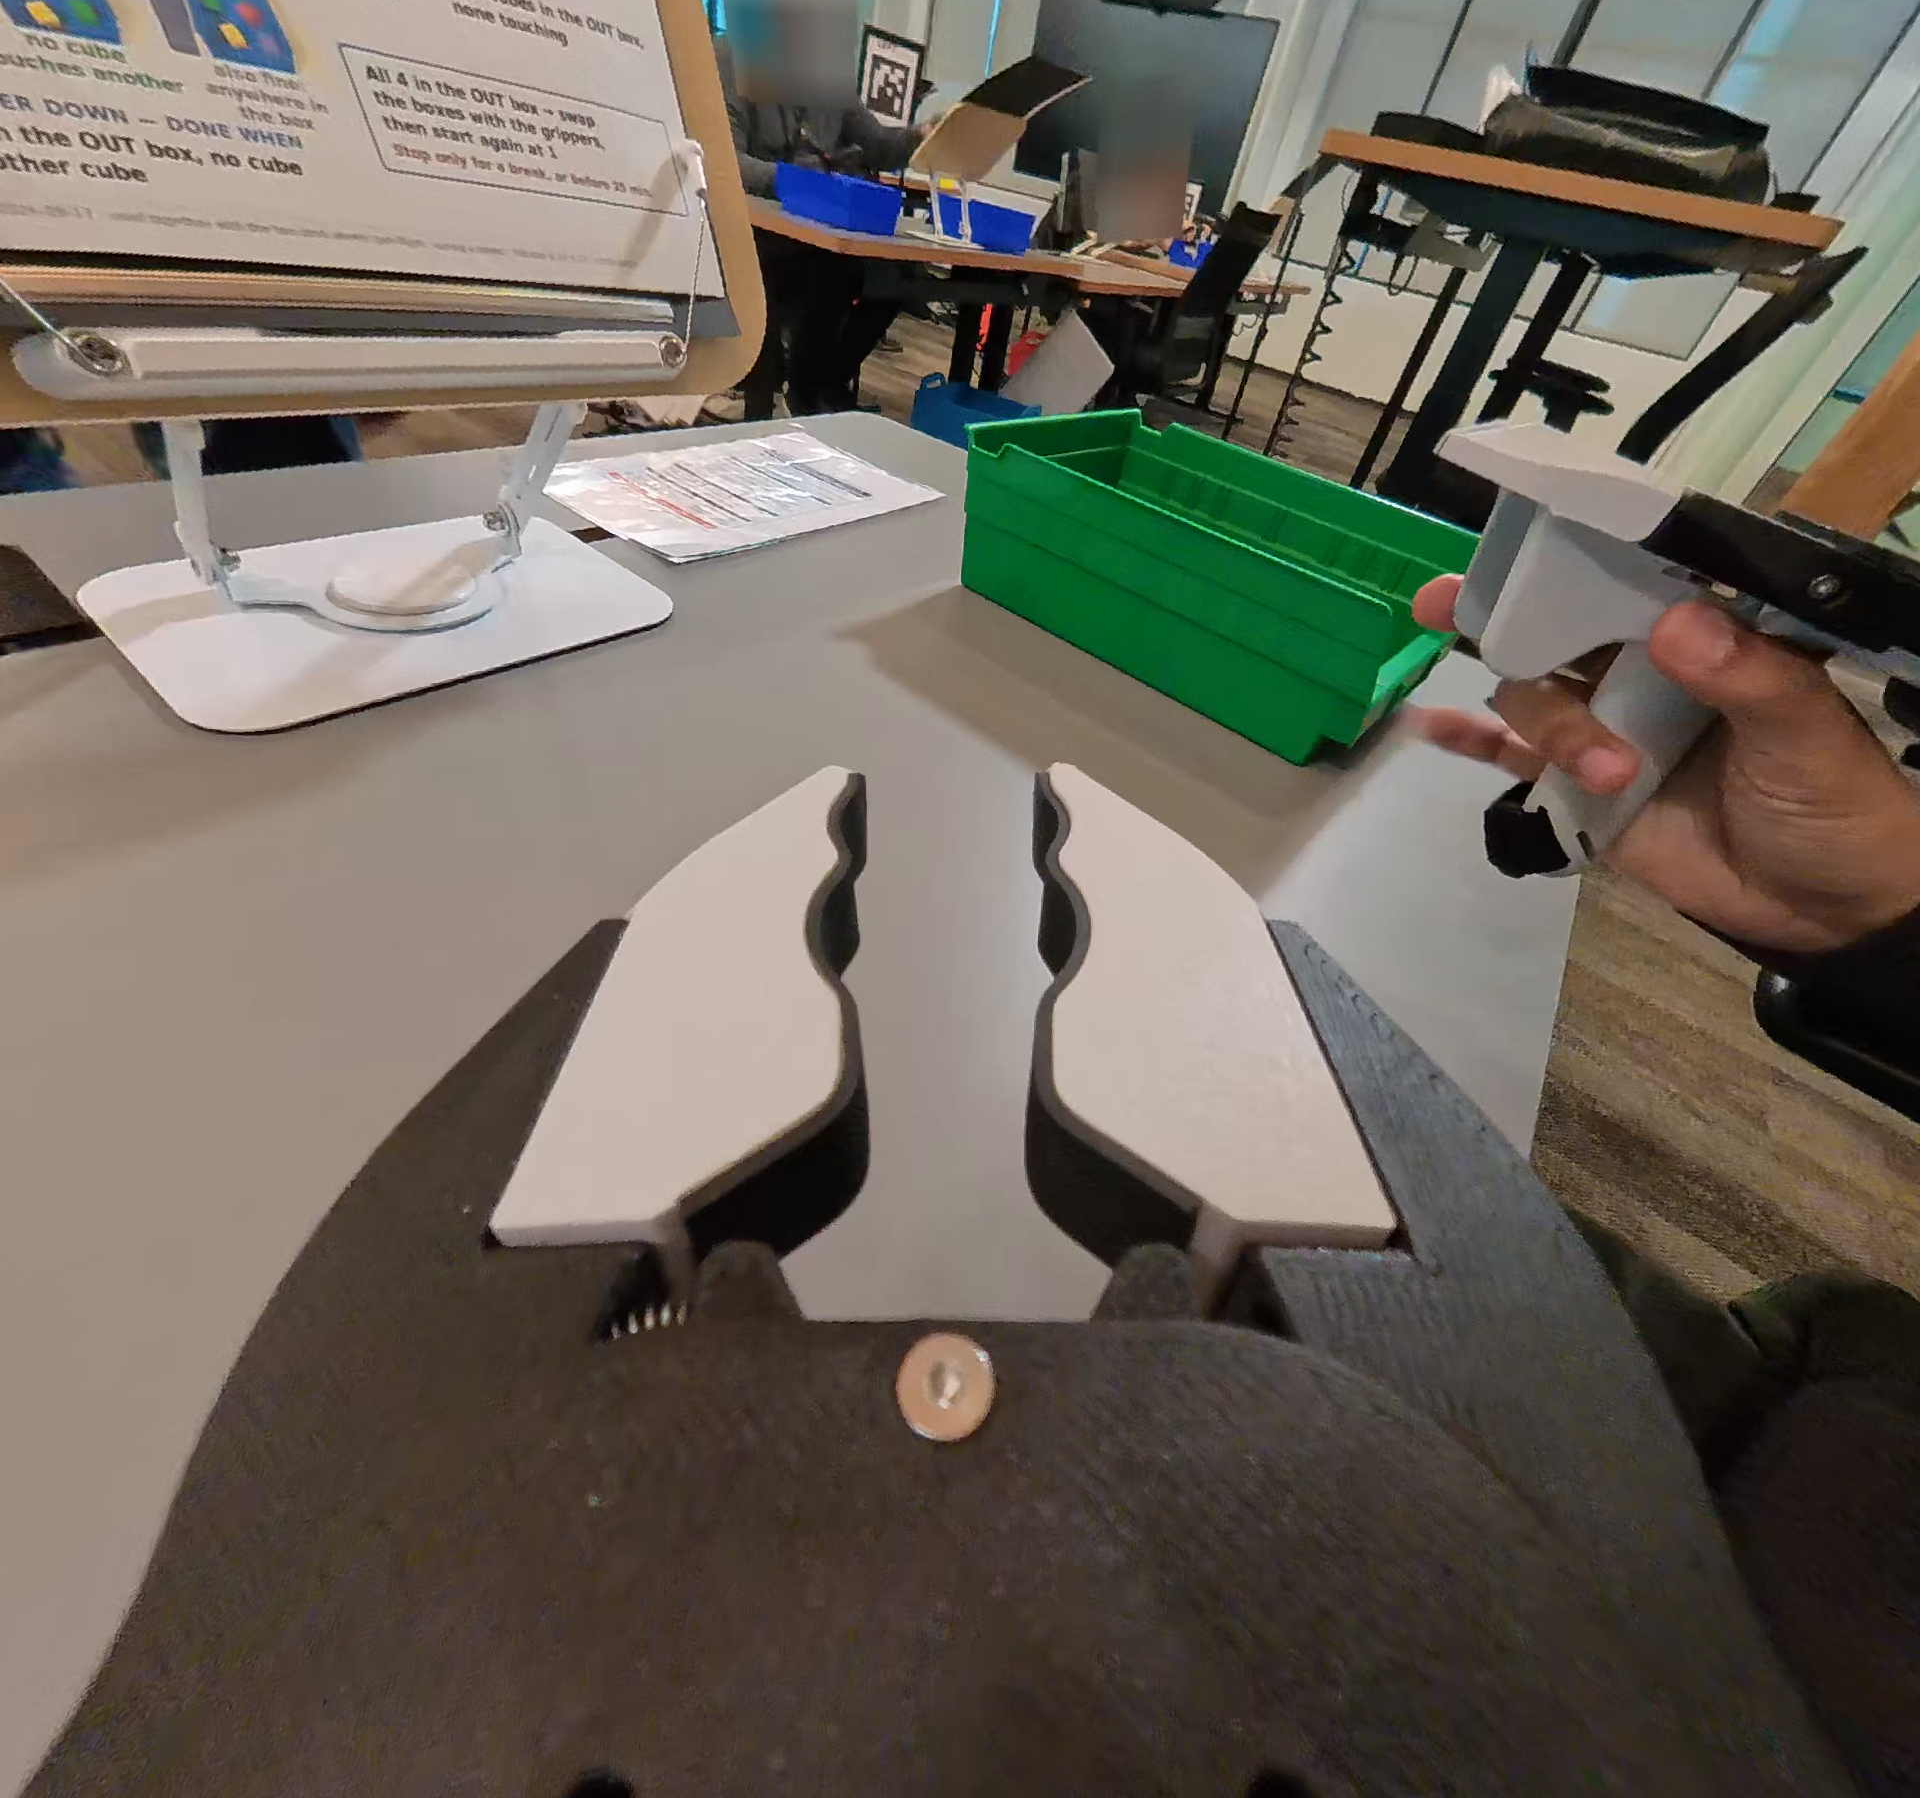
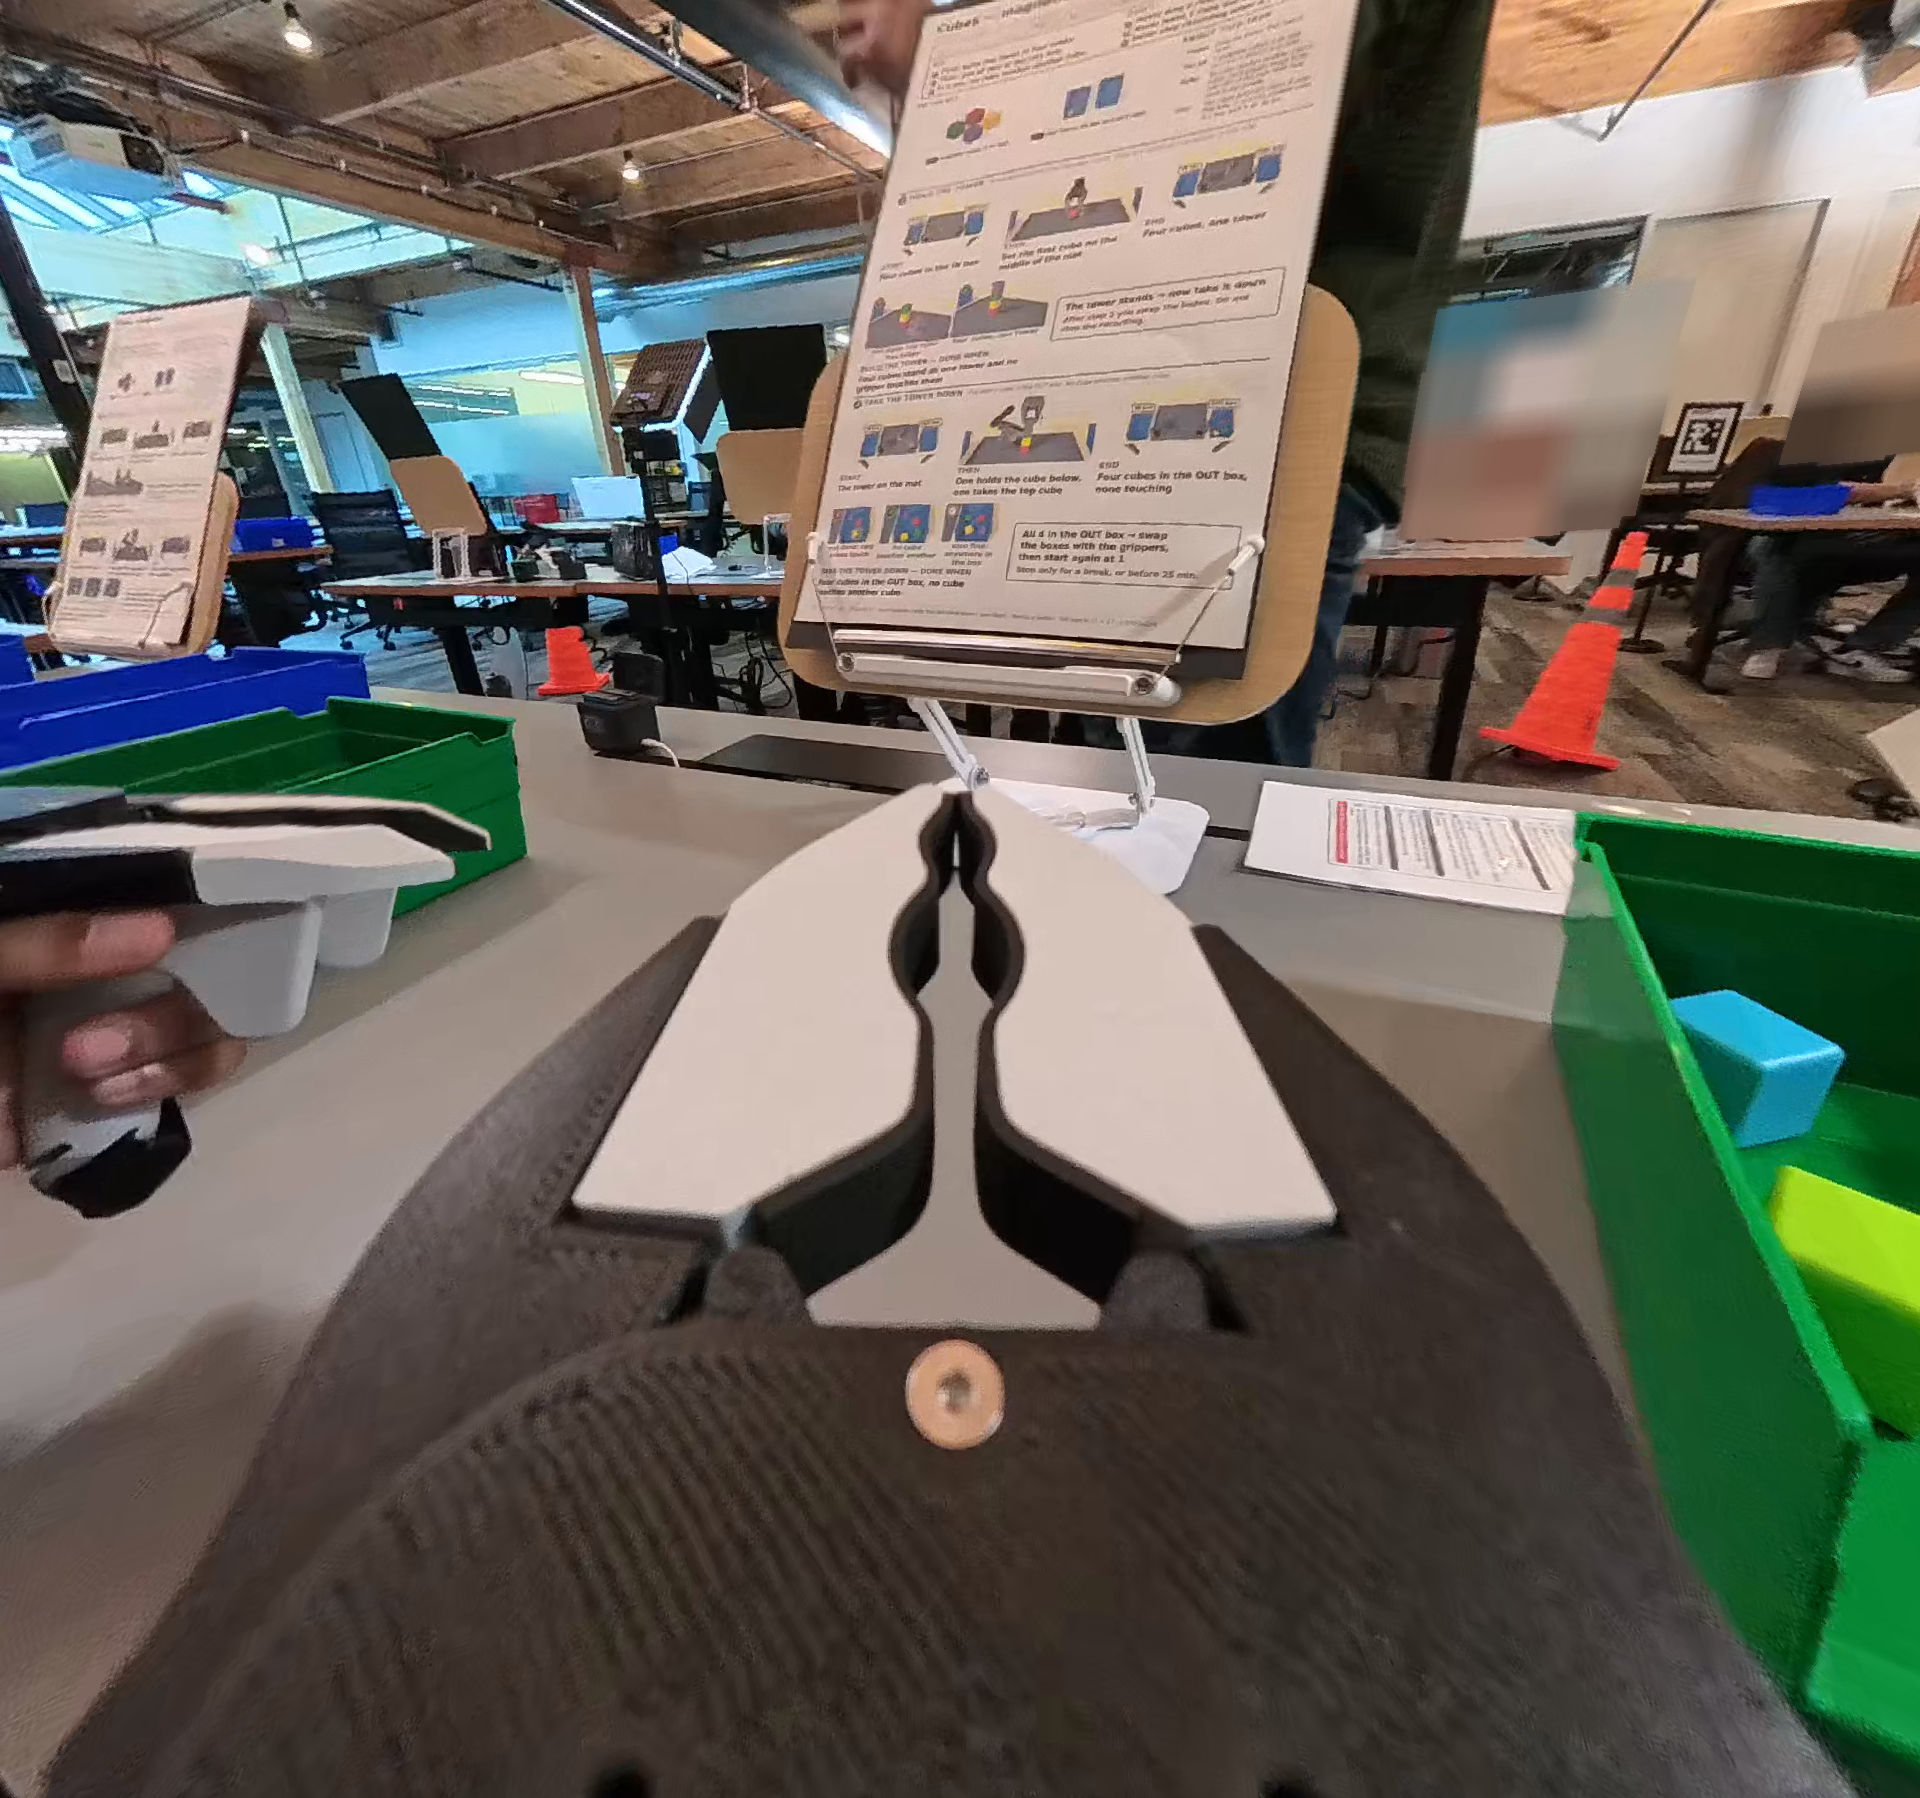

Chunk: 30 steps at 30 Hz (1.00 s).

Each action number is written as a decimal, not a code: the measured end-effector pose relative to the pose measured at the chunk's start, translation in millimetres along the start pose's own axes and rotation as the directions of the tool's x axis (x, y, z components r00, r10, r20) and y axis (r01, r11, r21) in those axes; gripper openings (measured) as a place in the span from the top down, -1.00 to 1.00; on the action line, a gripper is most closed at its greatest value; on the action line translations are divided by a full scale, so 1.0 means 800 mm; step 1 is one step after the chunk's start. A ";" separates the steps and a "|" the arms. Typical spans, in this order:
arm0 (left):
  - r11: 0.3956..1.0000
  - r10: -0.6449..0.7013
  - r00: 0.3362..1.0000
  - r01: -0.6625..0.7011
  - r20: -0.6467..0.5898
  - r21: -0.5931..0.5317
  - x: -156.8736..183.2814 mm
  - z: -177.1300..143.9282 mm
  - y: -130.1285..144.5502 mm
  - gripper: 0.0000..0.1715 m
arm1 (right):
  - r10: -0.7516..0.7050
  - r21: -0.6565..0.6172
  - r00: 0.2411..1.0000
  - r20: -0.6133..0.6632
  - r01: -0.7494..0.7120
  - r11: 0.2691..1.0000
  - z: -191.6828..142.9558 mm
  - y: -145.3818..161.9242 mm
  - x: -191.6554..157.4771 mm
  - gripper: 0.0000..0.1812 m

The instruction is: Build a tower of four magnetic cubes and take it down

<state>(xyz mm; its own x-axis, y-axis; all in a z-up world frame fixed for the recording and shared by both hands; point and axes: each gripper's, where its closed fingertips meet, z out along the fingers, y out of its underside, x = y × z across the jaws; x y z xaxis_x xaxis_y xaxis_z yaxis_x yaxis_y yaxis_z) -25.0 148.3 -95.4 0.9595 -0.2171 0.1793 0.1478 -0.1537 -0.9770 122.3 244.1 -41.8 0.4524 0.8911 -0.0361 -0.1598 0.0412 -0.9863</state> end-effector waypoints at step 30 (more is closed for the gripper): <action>0.996 0.038 0.993 -0.028 0.111 -0.087 -0.035 0.009 0.037 0.68 | 0.006 -0.331 0.991 0.134 0.039 0.943 0.008 0.106 -0.029 0.84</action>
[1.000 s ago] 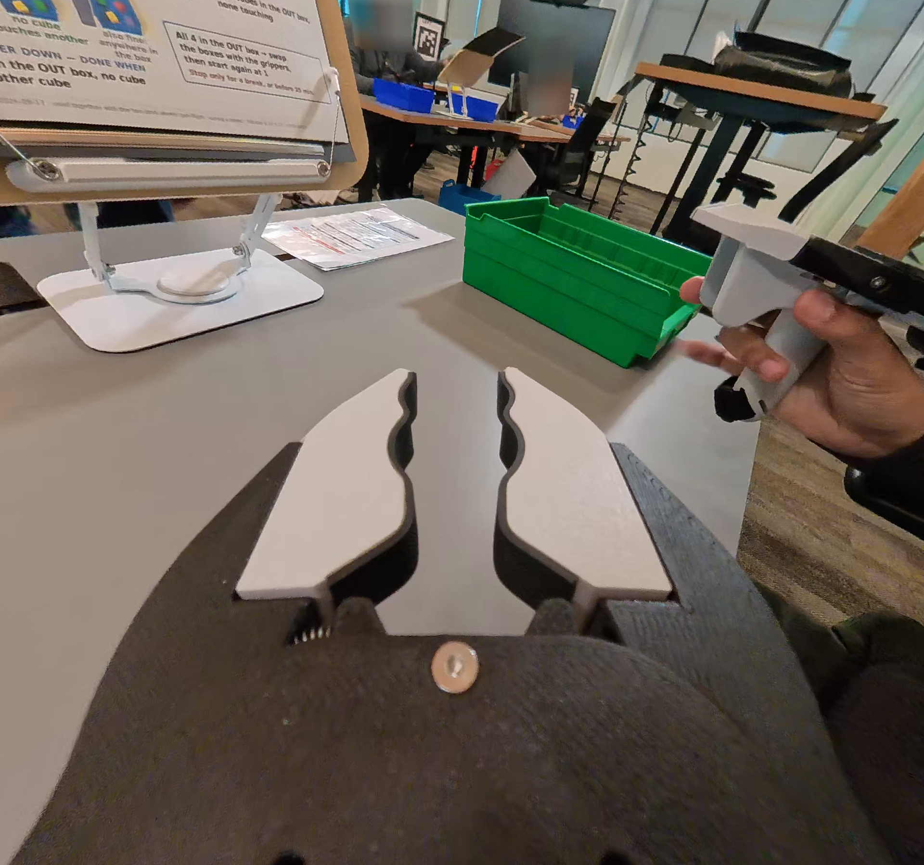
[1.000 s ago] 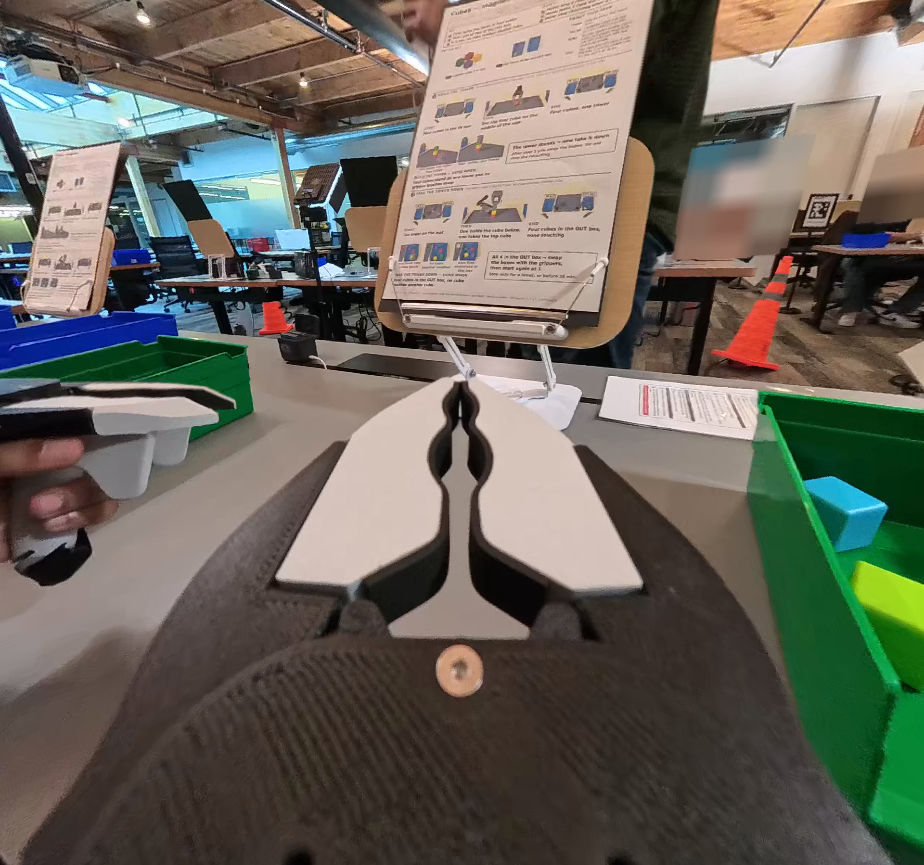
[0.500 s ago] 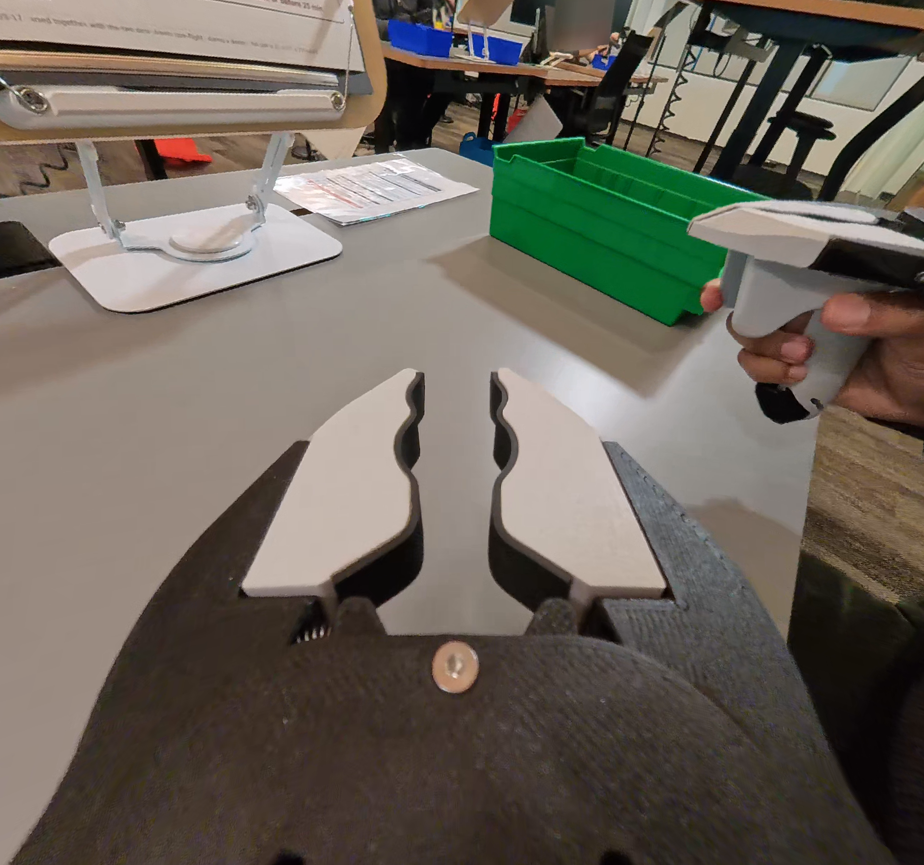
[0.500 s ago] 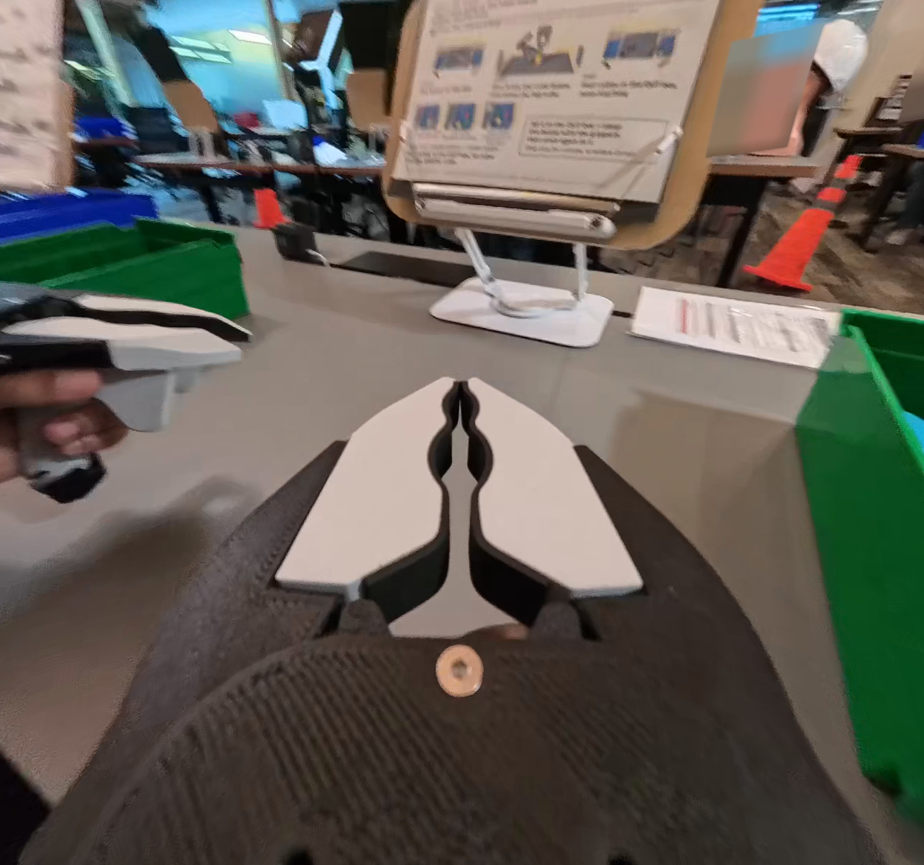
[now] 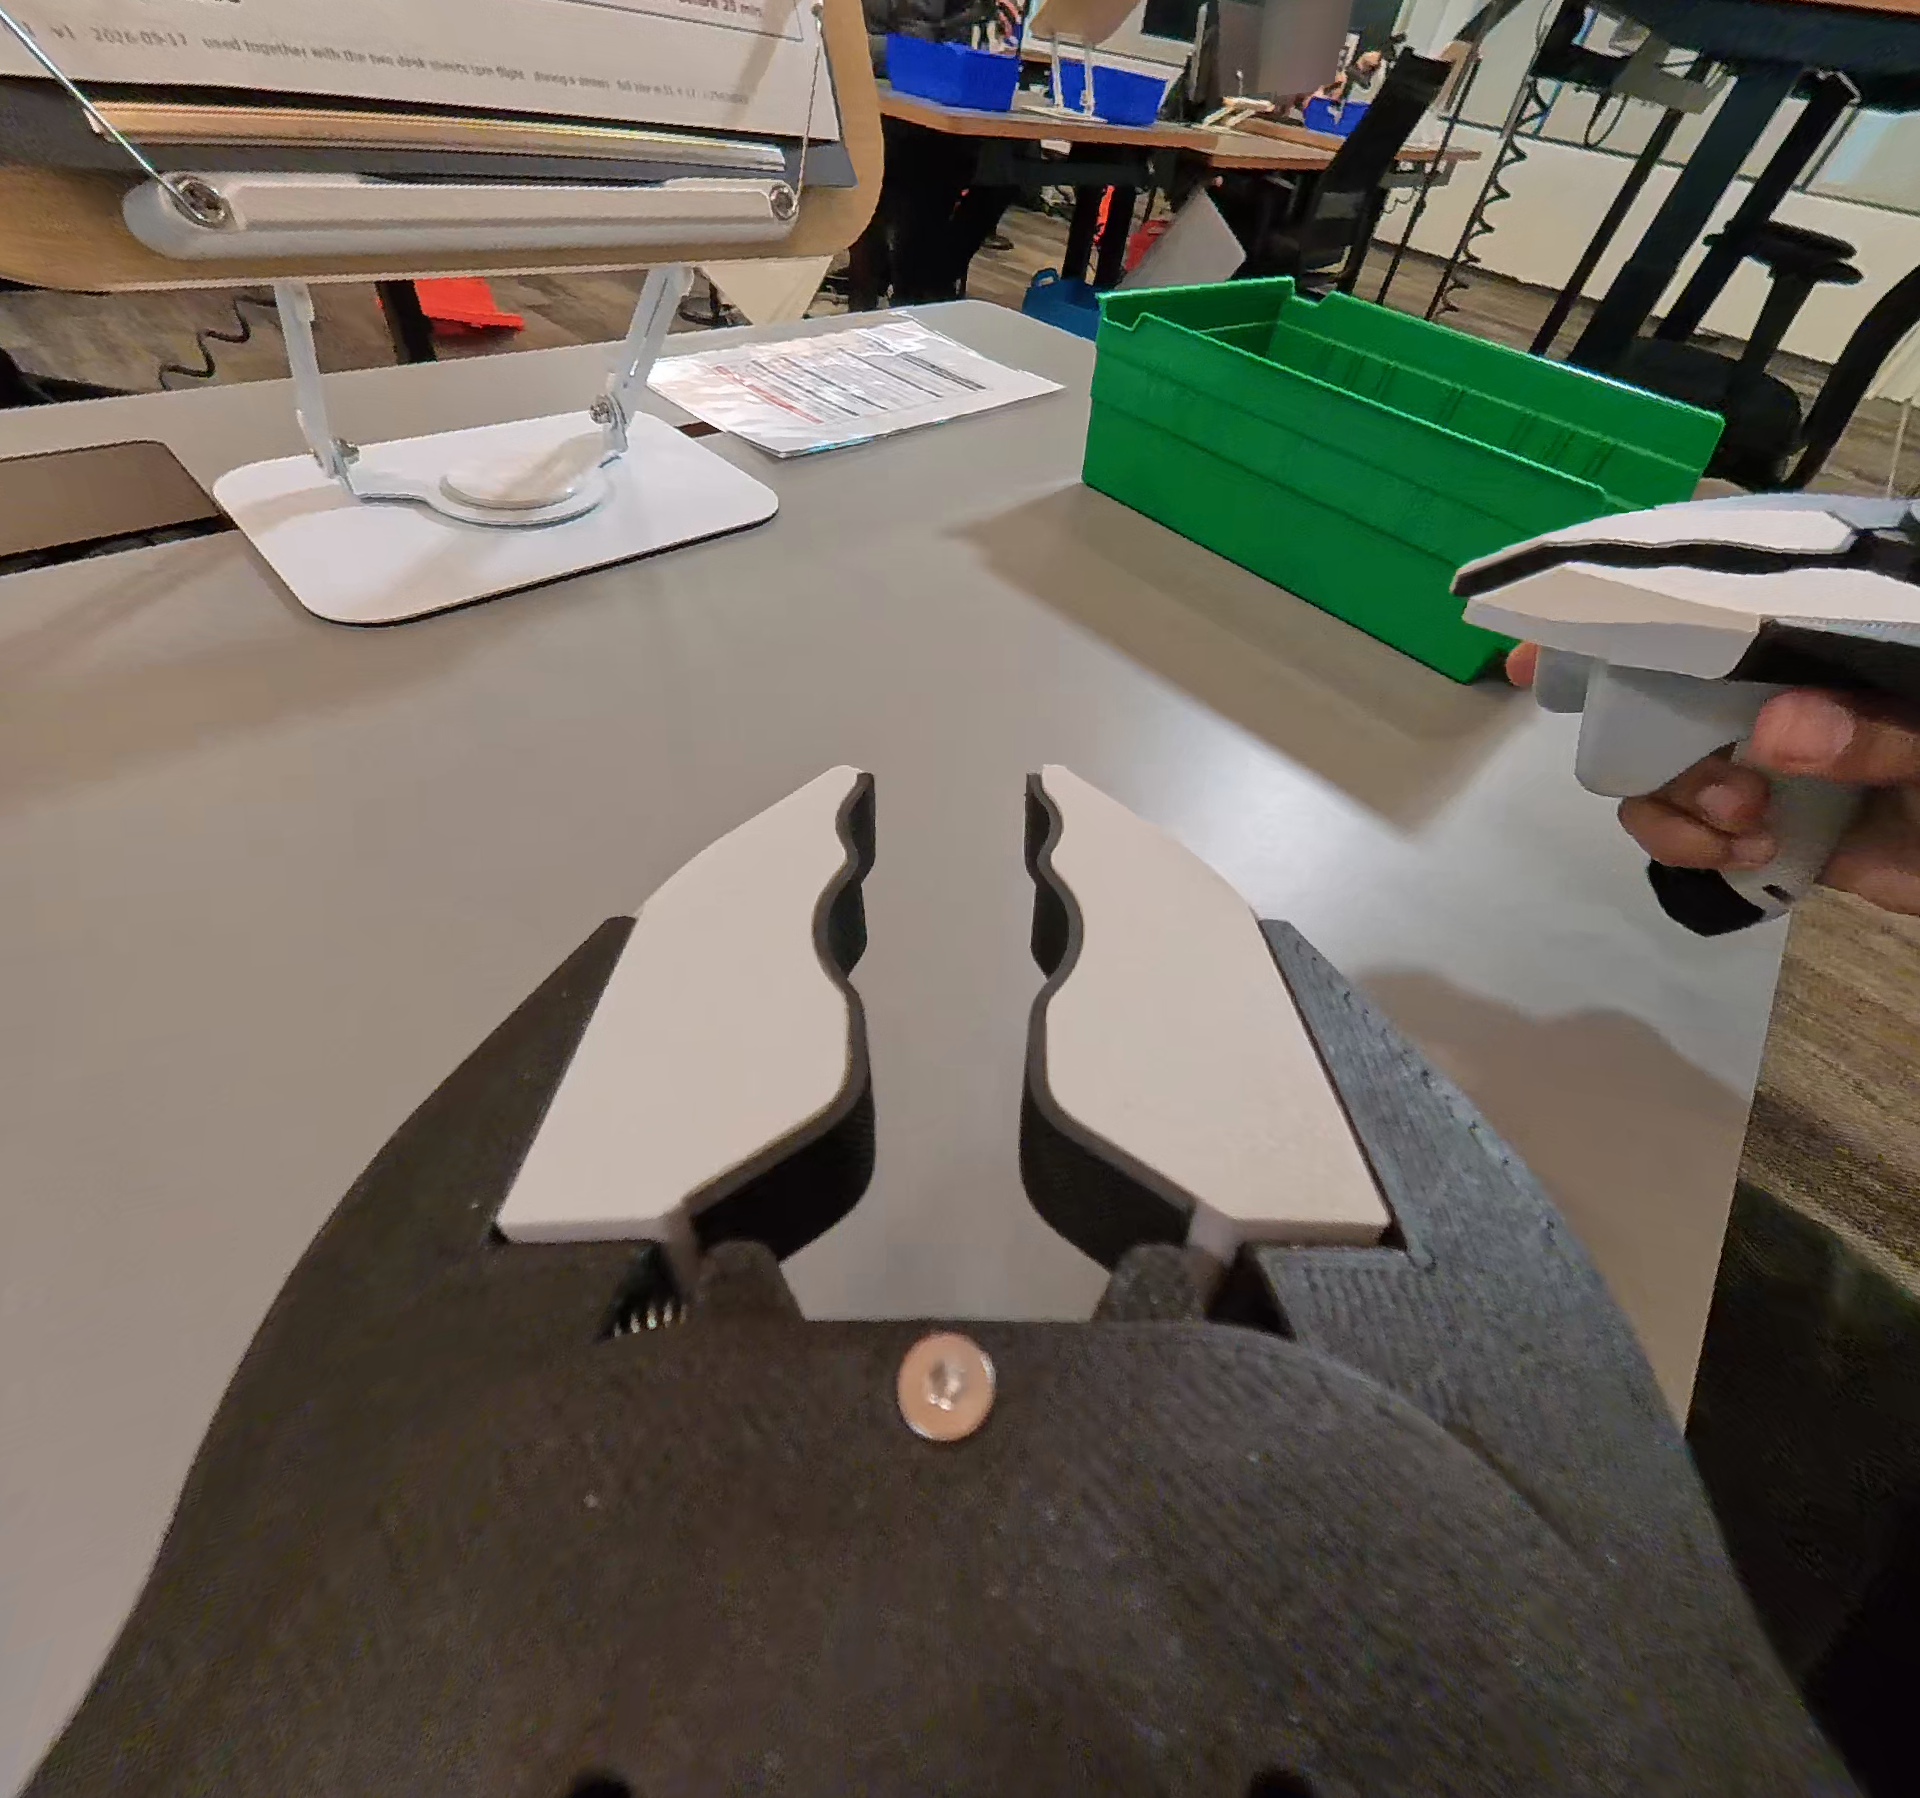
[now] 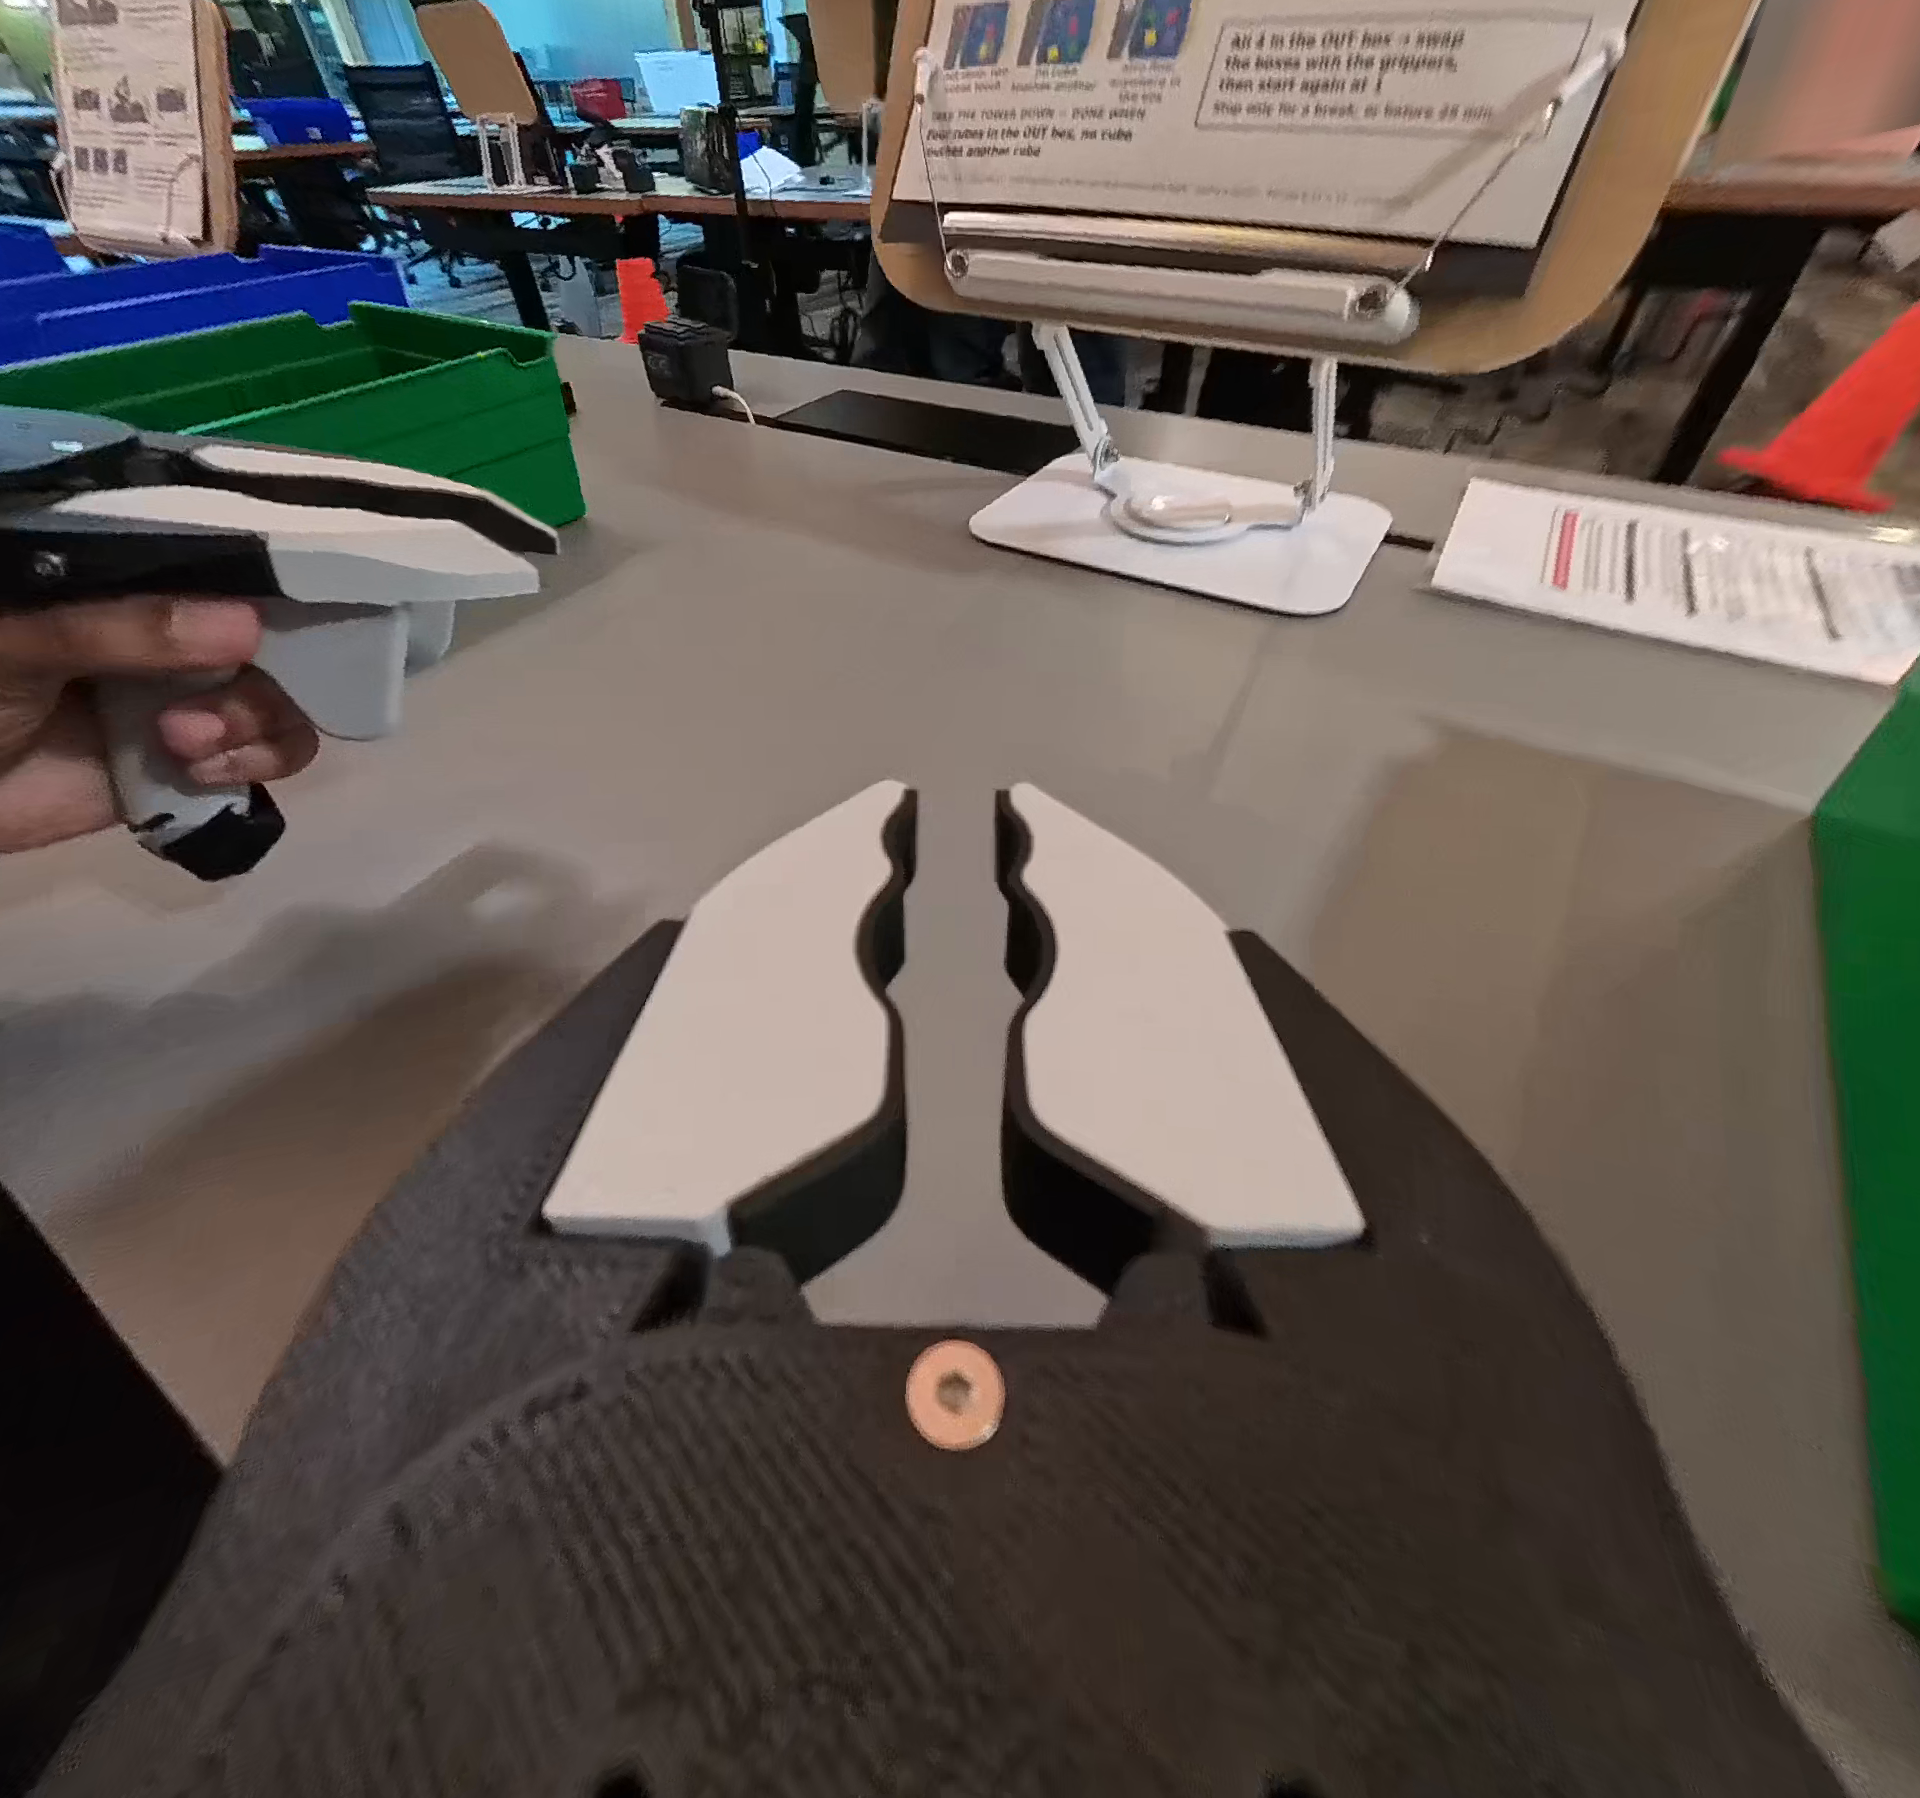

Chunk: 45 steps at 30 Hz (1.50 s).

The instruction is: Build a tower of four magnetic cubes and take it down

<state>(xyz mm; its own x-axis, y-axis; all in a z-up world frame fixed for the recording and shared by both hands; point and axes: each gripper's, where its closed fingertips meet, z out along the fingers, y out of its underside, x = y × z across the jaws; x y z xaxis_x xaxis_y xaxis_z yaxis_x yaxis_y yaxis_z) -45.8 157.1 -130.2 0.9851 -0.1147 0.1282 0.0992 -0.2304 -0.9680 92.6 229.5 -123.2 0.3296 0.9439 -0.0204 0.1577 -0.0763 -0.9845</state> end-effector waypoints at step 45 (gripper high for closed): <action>0.983 -0.140 0.989 0.132 -0.048 -0.130 -0.013 0.021 0.032 0.15 | -0.096 -0.893 0.930 -0.355 -0.308 0.327 -0.137 0.114 0.502 0.60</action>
<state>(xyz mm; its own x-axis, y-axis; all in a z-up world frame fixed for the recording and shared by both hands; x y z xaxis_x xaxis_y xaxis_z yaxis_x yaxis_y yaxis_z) -51.4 168.4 -160.3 0.9538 -0.1274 0.2722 0.2097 -0.3668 -0.9064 341.0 566.3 -202.2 0.6221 0.7707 0.1375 0.7818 -0.6024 -0.1607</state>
